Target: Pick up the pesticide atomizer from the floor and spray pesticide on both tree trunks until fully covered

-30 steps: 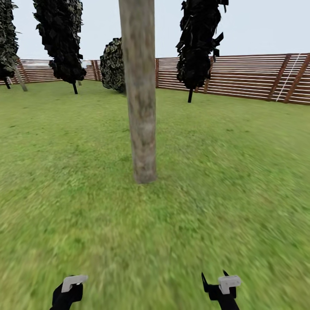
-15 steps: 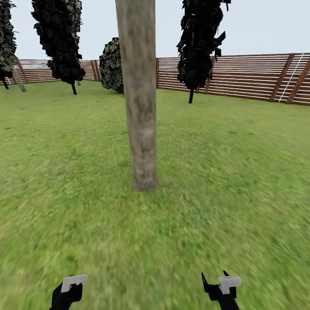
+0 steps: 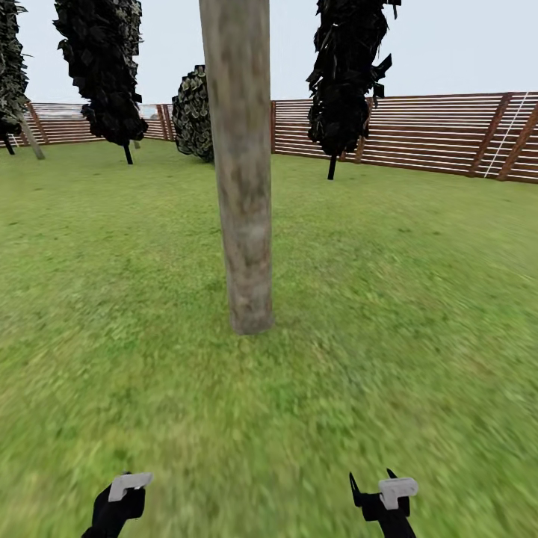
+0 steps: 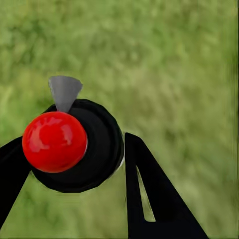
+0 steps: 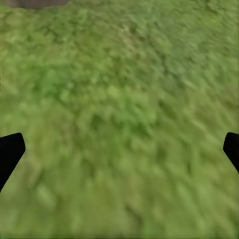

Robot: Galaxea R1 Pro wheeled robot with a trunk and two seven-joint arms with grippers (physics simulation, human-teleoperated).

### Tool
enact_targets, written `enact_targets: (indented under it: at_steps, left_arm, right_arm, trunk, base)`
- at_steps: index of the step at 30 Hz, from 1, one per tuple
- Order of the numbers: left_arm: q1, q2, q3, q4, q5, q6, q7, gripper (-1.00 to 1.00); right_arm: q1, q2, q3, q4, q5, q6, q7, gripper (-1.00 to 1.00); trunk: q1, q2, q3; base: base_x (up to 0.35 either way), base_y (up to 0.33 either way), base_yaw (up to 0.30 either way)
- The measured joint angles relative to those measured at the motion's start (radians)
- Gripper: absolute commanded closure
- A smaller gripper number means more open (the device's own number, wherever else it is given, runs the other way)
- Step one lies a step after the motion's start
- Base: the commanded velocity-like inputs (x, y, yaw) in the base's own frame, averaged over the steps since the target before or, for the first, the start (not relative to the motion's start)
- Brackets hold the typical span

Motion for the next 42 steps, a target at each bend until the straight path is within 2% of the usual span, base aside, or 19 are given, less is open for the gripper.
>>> enact_targets:
  at_steps: [2, 5, 6, 8, 10, 11, 13, 14, 17, 18, 19, 23, 24, 27, 28, 30, 31, 38, 42]
  left_arm:
    - [-0.002, 0.004, -0.011, -0.002, -0.009, 0.002, -0.028, 1.00]
    - [-0.003, 0.020, -0.030, -0.004, -0.041, 0.005, -0.136, 1.00]
    - [-0.008, 0.040, -0.038, -0.006, -0.079, 0.008, -0.246, 1.00]
    - [-0.020, 0.059, -0.039, -0.012, -0.124, 0.012, -0.357, 1.00]
    - [-0.040, 0.068, -0.041, -0.021, -0.166, 0.015, -0.439, 1.00]
    - [-0.048, 0.070, -0.041, -0.023, -0.184, 0.018, -0.469, 1.00]
    - [-0.082, 0.079, -0.042, -0.028, -0.260, 0.035, -0.596, 1.00]
    - [-0.111, 0.083, -0.042, -0.032, -0.326, 0.056, -0.697, 1.00]
    - [-0.173, 0.087, -0.040, -0.042, -0.435, 0.102, -0.863, 1.00]
    - [-0.197, 0.087, -0.039, -0.044, -0.462, 0.119, -0.899, 1.00]
    - [-0.204, 0.086, -0.041, -0.044, -0.474, 0.126, -0.909, 1.00]
    - [-0.245, 0.080, -0.042, -0.046, -0.577, 0.201, -0.980, 1.00]
    - [-0.249, 0.075, -0.042, -0.047, -0.616, 0.212, -0.996, 1.00]
    - [-0.254, 0.071, -0.041, -0.063, -0.675, 0.222, -1.012, 1.00]
    - [-0.254, 0.063, -0.040, -0.071, -0.695, 0.224, -1.016, 1.00]
    - [-0.254, 0.047, -0.041, -0.073, -0.716, 0.224, -1.017, 1.00]
    - [-0.254, 0.021, -0.041, -0.073, -0.751, 0.224, -1.017, 1.00]
    - [-0.254, -0.047, -0.041, -0.073, -0.847, 0.224, -1.017, 1.00]
    - [-0.254, -0.060, -0.040, -0.075, -0.865, 0.222, -1.020, 1.00]
  right_arm:
    - [0.000, -0.002, 0.006, -0.003, 0.011, 0.006, 0.002, -1.00]
    - [-0.002, -0.002, 0.046, -0.025, 0.088, 0.015, 0.003, -1.00]
    - [-0.011, -0.002, 0.096, -0.057, 0.194, 0.046, 0.004, -1.00]
    - [-0.029, 0.000, 0.133, -0.107, 0.309, 0.135, 0.011, -1.00]
    - [-0.043, 0.003, 0.152, -0.152, 0.383, 0.226, 0.051, -1.00]
    - [-0.047, 0.004, 0.155, -0.168, 0.404, 0.257, 0.076, -1.00]
    - [-0.060, 0.006, 0.162, -0.239, 0.461, 0.366, 0.227, -1.00]
    - [-0.074, 0.006, 0.161, -0.294, 0.480, 0.422, 0.360, -1.00]
    - [-0.113, 0.006, 0.159, -0.370, 0.498, 0.474, 0.582, -1.00]
    - [-0.129, 0.007, 0.159, -0.380, 0.500, 0.482, 0.636, -1.00]
    - [-0.135, 0.007, 0.159, -0.383, 0.501, 0.483, 0.653, -1.00]
    - [-0.161, 0.013, 0.159, -0.390, 0.503, 0.488, 0.799, -1.00]
    - [-0.165, 0.015, 0.159, -0.390, 0.504, 0.488, 0.838, -1.00]
    - [-0.168, 0.032, 0.159, -0.391, 0.504, 0.487, 0.875, -1.00]
    - [-0.169, 0.047, 0.159, -0.391, 0.505, 0.489, 0.882, -1.00]
    - [-0.169, 0.055, 0.165, -0.390, 0.506, 0.490, 0.885, -1.00]
    - [-0.169, 0.066, 0.167, -0.391, 0.509, 0.490, 0.890, 1.00]
    - [-0.170, 0.073, 0.169, -0.396, 0.511, 0.488, 0.904, 1.00]
    - [-0.171, 0.076, 0.169, -0.435, 0.511, 0.489, 0.949, 1.00]
  trunk:
    - [0.000, 0.000, 0.000]
    - [0.000, 0.000, 0.000]
    - [0.000, 0.000, 0.000]
    - [0.000, 0.000, 0.000]
    - [0.000, 0.000, 0.000]
    - [0.000, 0.000, 0.000]
    - [0.000, 0.000, 0.000]
    - [0.000, 0.000, 0.000]
    - [0.000, 0.000, 0.000]
    - [0.000, 0.000, 0.000]
    - [0.000, 0.000, 0.000]
    - [0.000, 0.000, 0.000]
    - [0.000, 0.000, 0.000]
    - [0.000, 0.000, 0.000]
    - [0.000, 0.000, 0.000]
    - [0.000, 0.000, 0.000]
    - [0.000, 0.000, 0.000]
    - [0.000, 0.000, 0.000]
    - [0.000, 0.000, 0.000]
  base:
    - [0.000, 0.000, 0.000]
    - [0.000, 0.000, 0.000]
    - [0.000, 0.000, 0.000]
    - [0.000, 0.000, 0.000]
    - [0.000, 0.000, 0.000]
    - [0.000, 0.000, 0.000]
    - [0.000, 0.000, 0.000]
    - [0.000, 0.000, 0.000]
    - [0.000, 0.000, 0.000]
    - [0.000, 0.000, 0.000]
    - [0.000, 0.000, 0.000]
    - [0.000, 0.000, 0.000]
    - [0.000, 0.000, 0.000]
    - [0.000, 0.000, 0.000]
    - [0.000, 0.000, 0.000]
    - [0.000, 0.000, 0.000]
    - [0.000, 0.000, 0.000]
    - [0.000, 0.000, 0.000]
    - [0.000, 0.000, 0.000]
